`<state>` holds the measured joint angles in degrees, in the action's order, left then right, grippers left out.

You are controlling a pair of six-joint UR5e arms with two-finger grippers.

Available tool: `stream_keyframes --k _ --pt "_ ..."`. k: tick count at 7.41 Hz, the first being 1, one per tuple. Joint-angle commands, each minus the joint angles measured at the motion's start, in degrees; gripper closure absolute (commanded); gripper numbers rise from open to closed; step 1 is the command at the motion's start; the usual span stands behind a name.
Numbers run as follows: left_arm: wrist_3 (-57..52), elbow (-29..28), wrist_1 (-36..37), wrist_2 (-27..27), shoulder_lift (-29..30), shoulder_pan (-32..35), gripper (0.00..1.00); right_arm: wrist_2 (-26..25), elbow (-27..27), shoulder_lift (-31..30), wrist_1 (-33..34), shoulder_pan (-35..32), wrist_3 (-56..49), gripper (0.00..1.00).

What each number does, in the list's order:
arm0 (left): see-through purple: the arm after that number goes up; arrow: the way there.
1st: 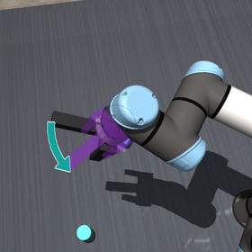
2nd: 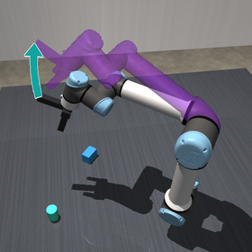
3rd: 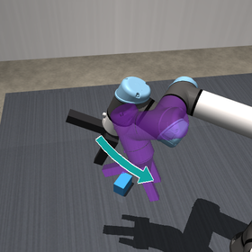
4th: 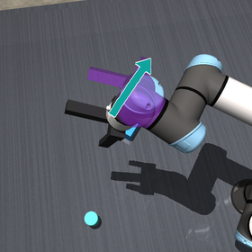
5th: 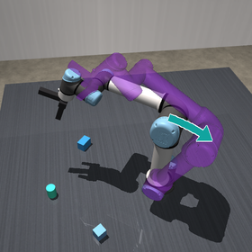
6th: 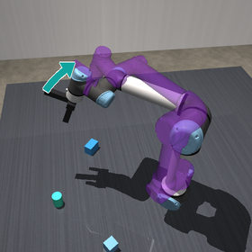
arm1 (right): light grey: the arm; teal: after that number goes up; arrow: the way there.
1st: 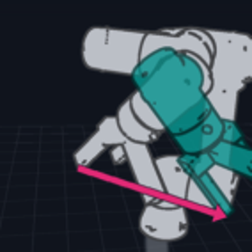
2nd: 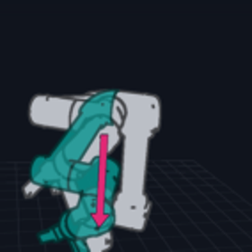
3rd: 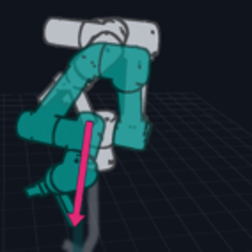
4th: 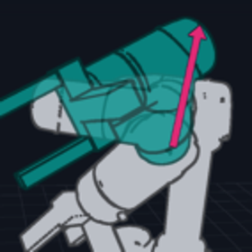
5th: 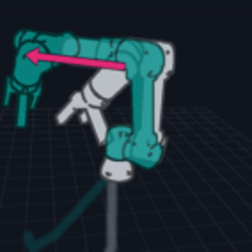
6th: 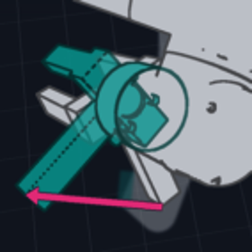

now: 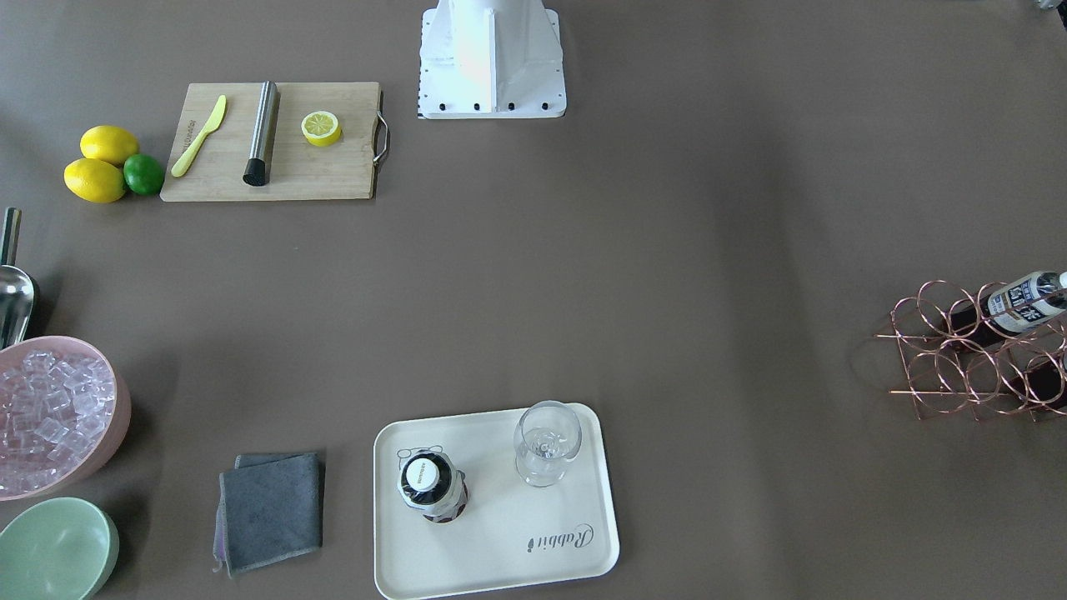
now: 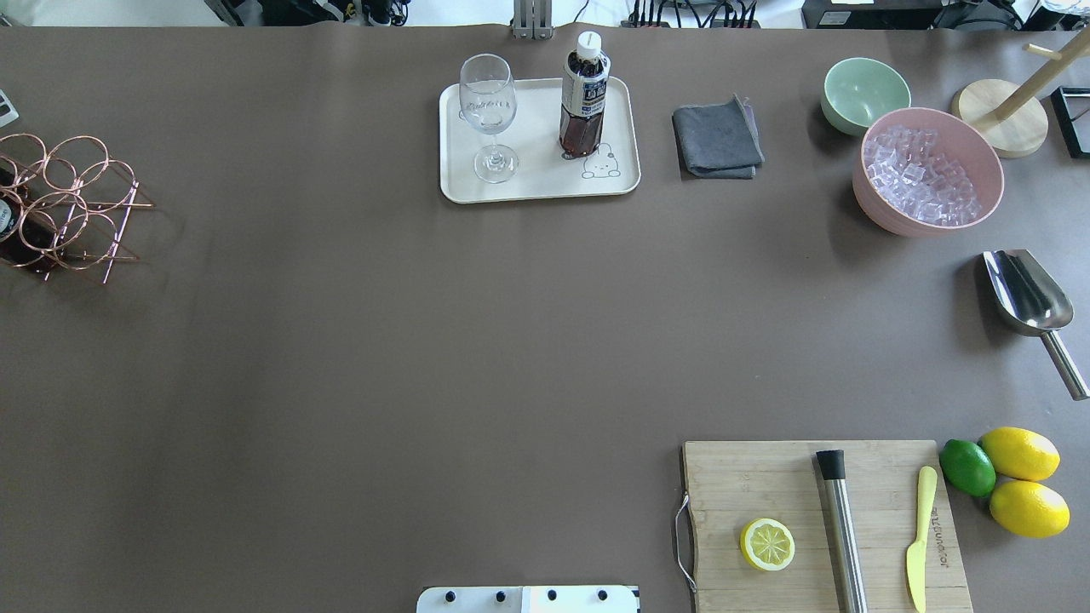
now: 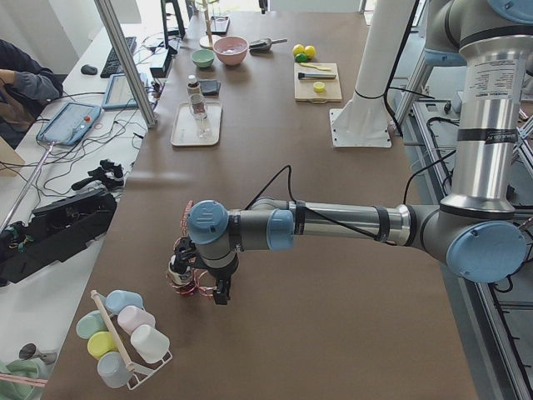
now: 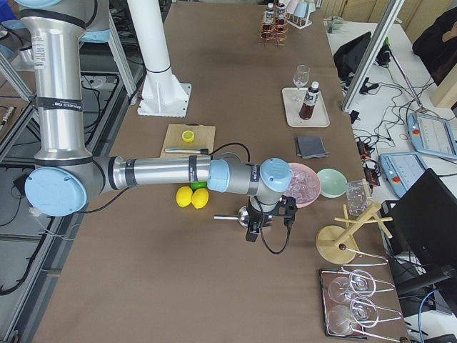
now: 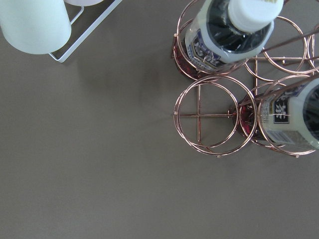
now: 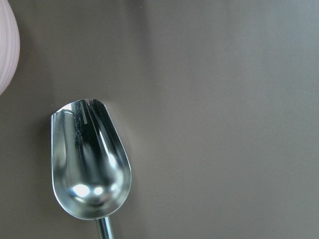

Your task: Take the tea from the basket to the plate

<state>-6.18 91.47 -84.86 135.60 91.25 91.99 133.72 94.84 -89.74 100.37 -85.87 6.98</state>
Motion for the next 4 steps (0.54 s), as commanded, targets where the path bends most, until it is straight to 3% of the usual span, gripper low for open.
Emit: stream_keyframes --k 1,4 --pt "-0.1 0.1 0.0 0.1 -0.5 -0.1 0.01 -0.3 0.1 0.0 0.0 0.0 0.0 0.0" --pt "0.4 0.0 0.1 -0.5 -0.4 -0.3 0.01 -0.3 -0.1 0.0 0.0 -0.3 0.1 0.0"
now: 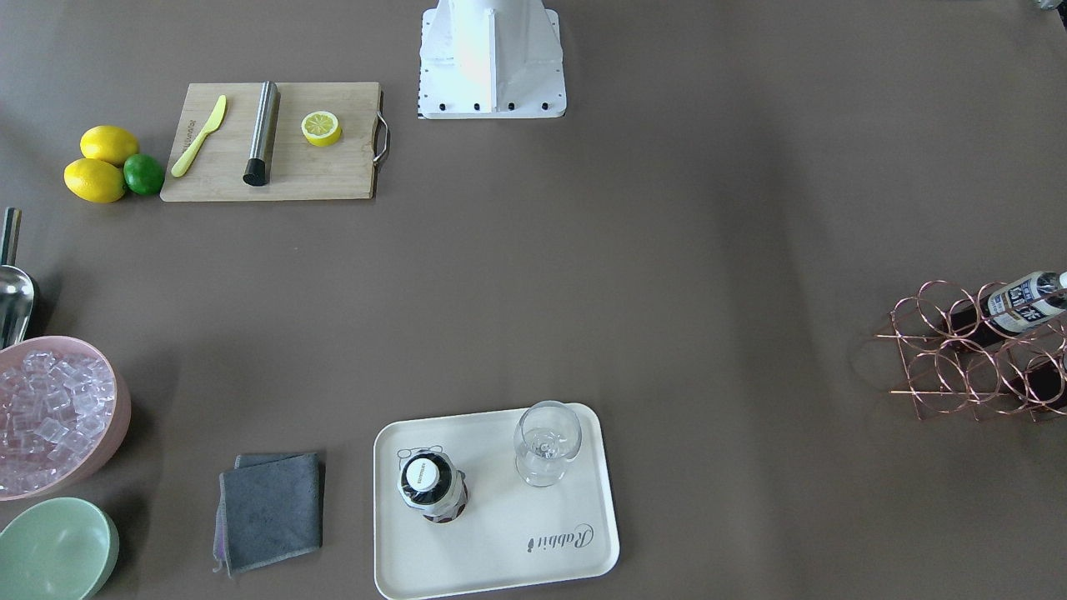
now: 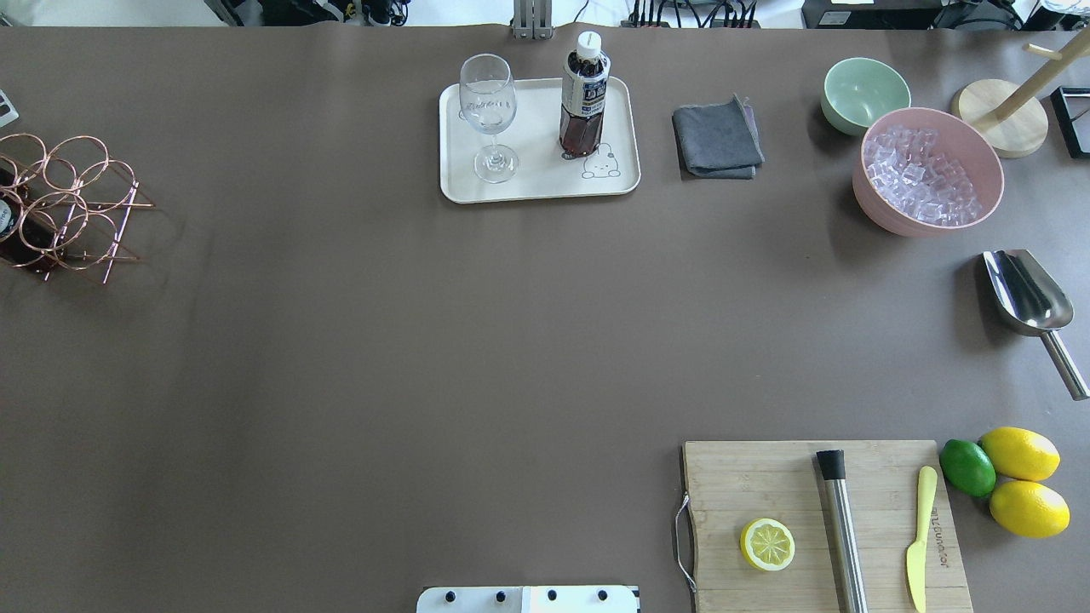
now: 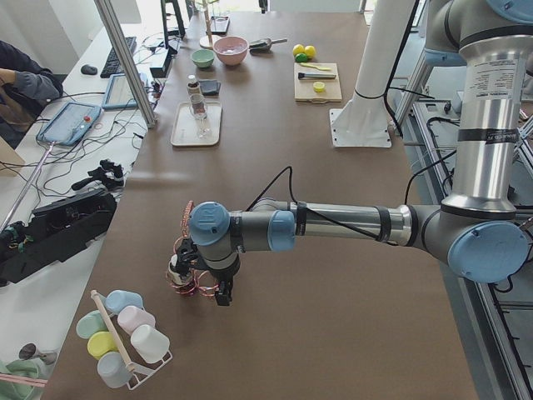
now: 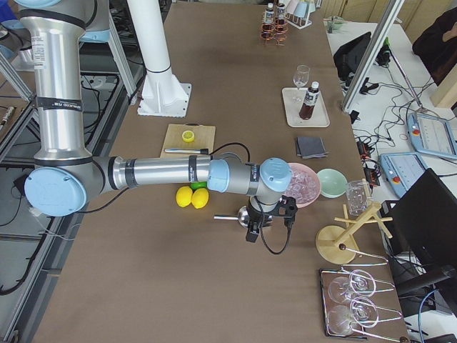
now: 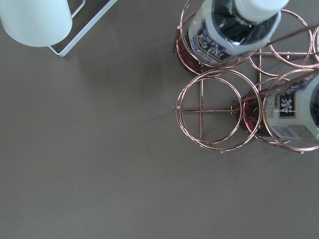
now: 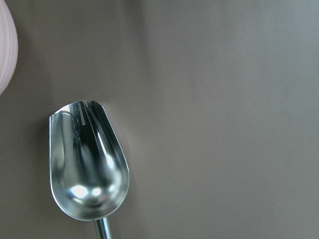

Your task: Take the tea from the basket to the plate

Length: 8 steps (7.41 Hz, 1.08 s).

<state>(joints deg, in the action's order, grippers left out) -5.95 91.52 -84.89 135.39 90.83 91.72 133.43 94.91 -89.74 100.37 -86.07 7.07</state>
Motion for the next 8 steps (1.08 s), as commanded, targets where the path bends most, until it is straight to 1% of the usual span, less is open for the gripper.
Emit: stream_keyframes --k 1,8 --pt "0.1 0.0 0.0 -0.2 0.1 -0.1 0.01 0.0 -0.3 0.0 0.0 -0.1 0.0 0.0" --pt "-0.4 0.0 -0.3 -0.4 0.2 -0.1 0.01 0.0 0.0 -0.4 0.1 -1.5 0.0 0.0"
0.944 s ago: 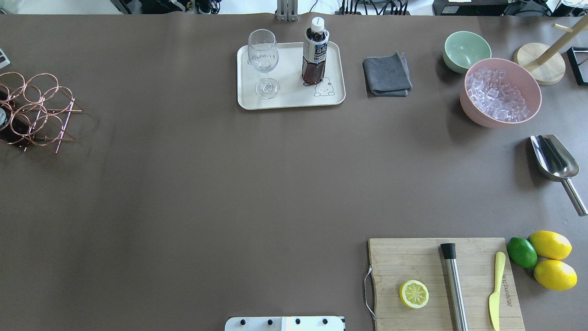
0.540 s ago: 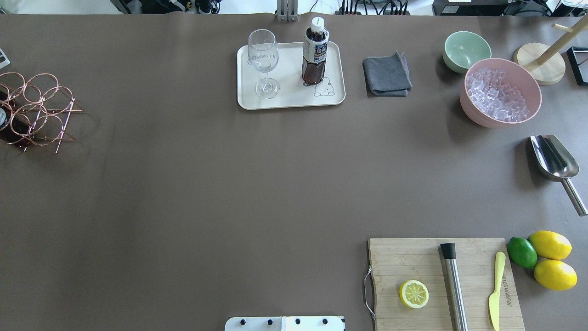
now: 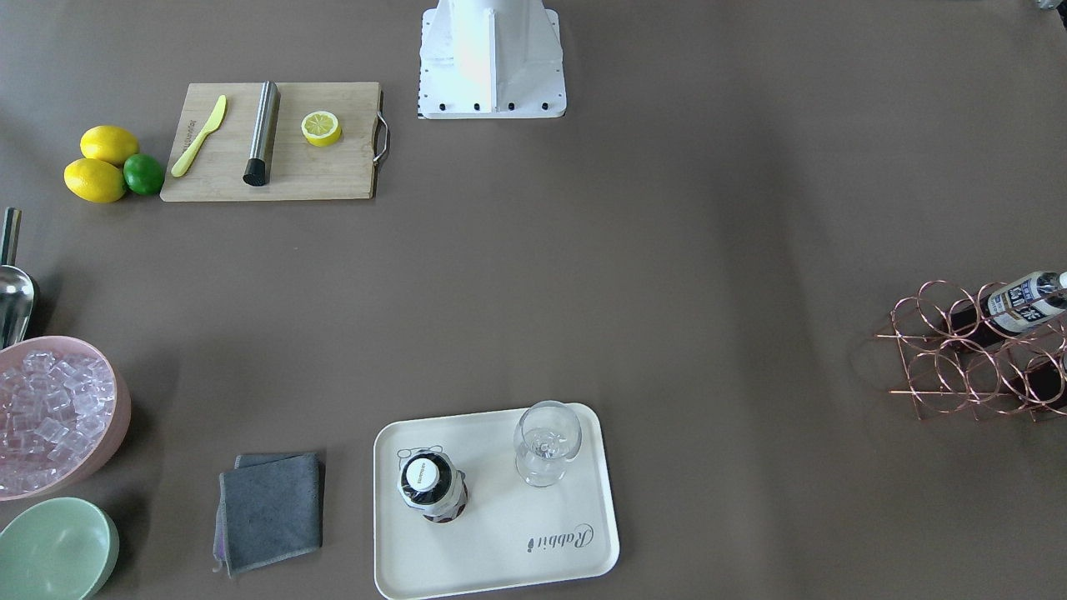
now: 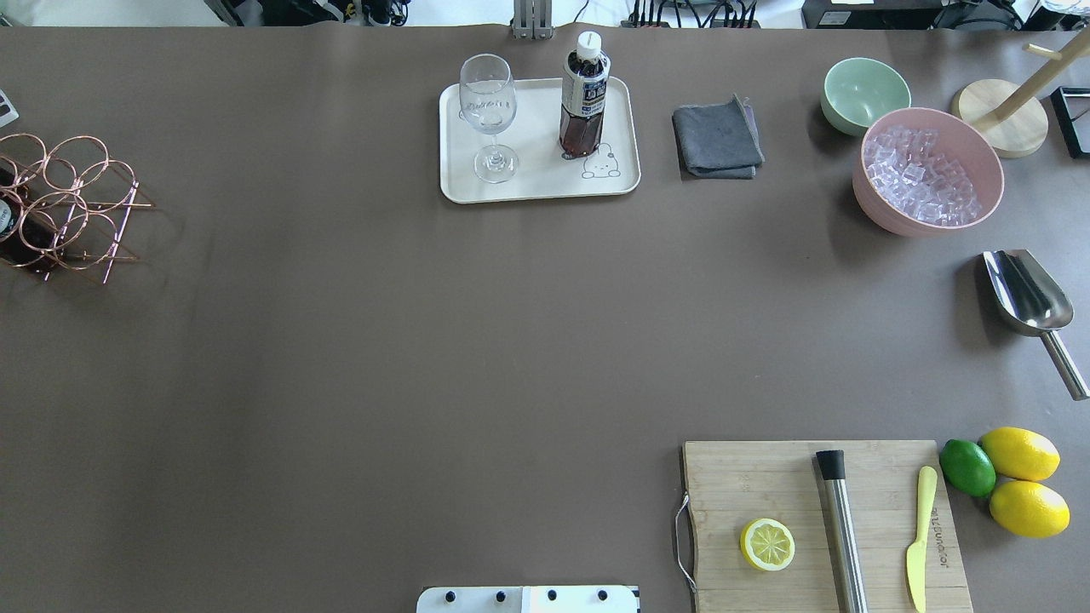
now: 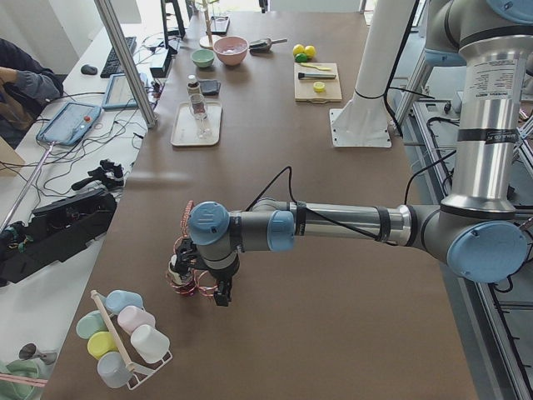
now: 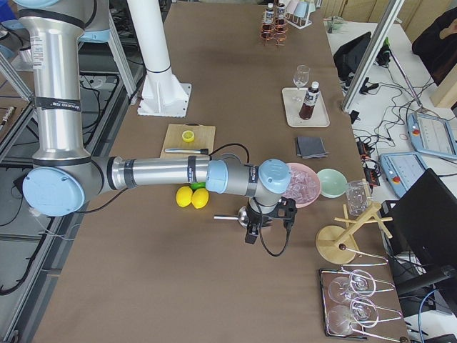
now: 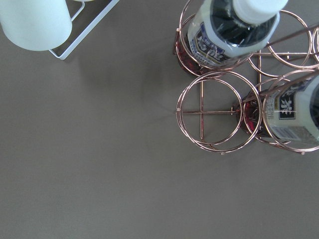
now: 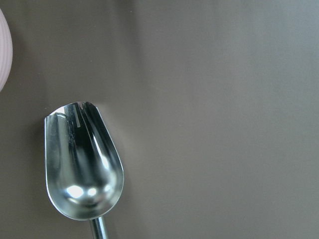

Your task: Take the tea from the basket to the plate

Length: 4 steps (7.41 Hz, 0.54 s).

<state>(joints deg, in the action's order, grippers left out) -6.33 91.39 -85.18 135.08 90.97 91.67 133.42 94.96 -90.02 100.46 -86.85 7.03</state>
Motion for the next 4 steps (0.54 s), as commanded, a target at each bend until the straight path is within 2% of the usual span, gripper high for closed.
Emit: stream_keyframes --k 1,4 --pt "0.0 0.1 0.1 0.0 0.0 0.0 0.01 0.1 0.0 0.1 0.0 -0.8 -0.1 0.0" --pt "-0.1 -0.2 0.0 0.0 -0.2 0.0 0.01 0.8 0.2 -0.4 0.2 -0.6 -0.3 0.0"
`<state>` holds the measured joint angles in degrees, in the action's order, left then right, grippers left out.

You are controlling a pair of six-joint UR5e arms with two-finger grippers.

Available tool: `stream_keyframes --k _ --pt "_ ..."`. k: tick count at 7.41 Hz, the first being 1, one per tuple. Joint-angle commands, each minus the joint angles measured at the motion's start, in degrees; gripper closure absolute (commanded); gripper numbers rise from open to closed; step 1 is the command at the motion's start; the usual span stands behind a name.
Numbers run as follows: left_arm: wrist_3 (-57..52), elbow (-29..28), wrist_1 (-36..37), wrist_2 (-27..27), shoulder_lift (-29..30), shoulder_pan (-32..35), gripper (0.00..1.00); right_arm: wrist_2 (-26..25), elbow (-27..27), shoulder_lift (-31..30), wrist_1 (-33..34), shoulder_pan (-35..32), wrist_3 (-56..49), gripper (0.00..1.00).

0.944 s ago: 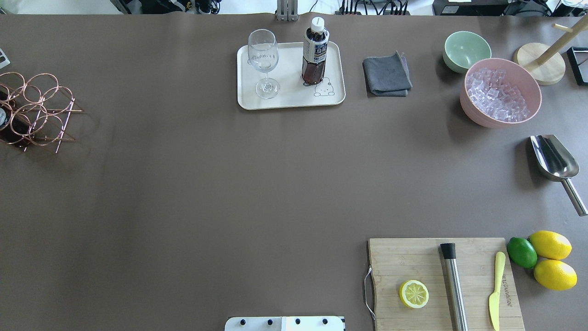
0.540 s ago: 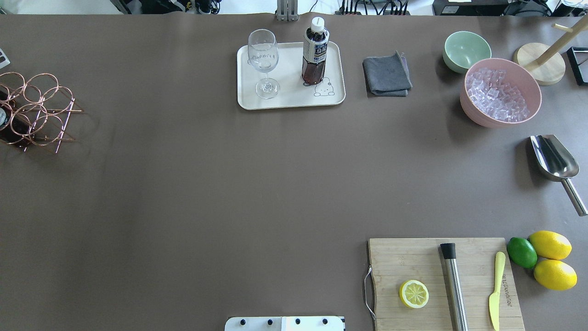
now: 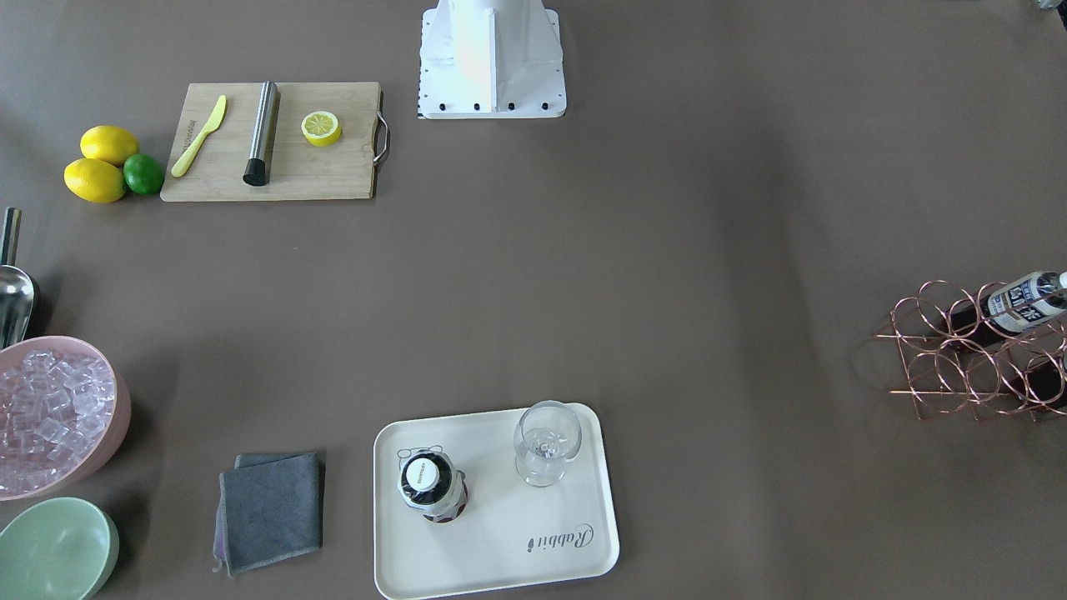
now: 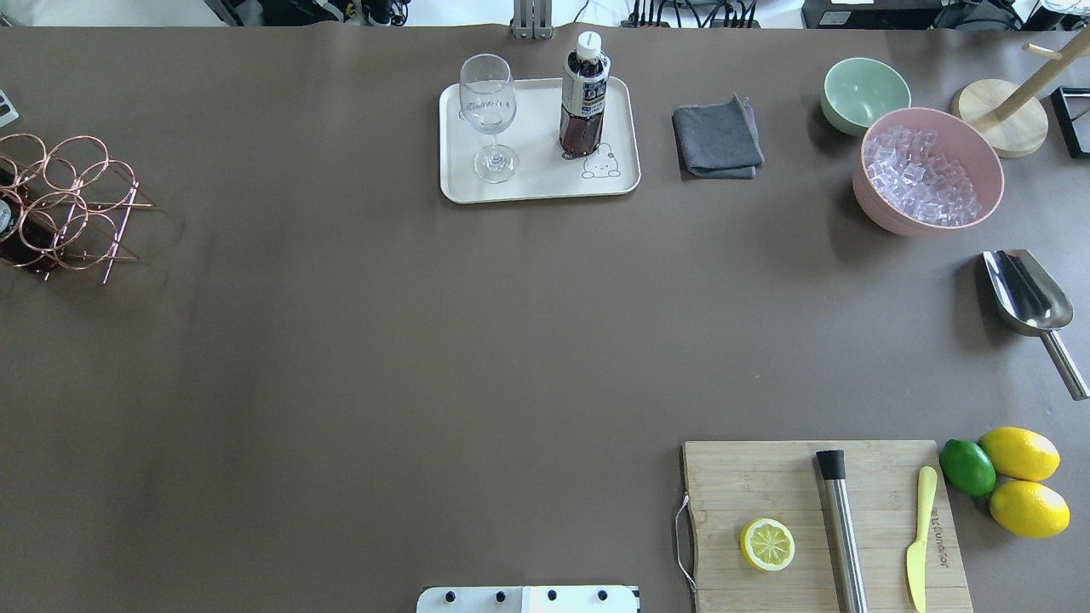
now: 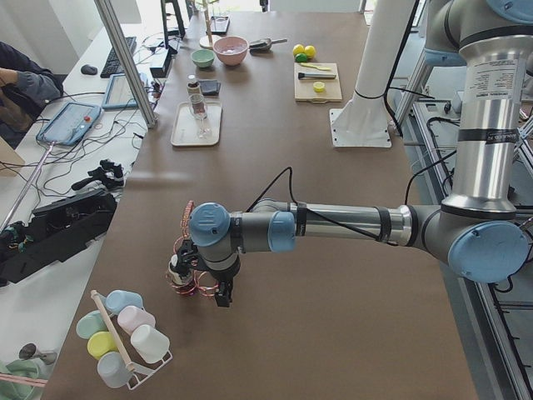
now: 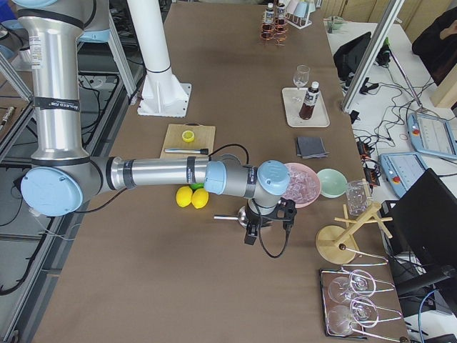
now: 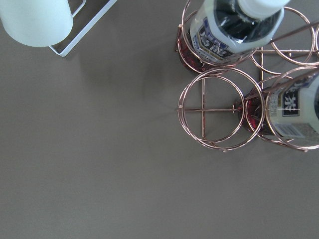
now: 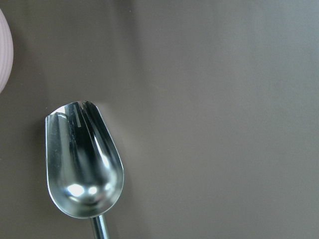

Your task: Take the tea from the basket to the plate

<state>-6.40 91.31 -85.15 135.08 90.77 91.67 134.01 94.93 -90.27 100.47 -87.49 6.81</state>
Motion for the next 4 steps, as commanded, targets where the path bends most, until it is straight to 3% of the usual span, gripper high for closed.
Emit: stream_keyframes --k 1,4 --pt "0.0 -0.2 0.0 0.0 -0.1 0.0 0.01 0.2 1.3 -0.6 0.7 0.0 -0.1 0.0" --pt "0.1 -0.4 0.0 0.1 -0.1 0.0 0.01 -0.6 3.4 -2.4 0.3 -0.8 0.0 0.0"
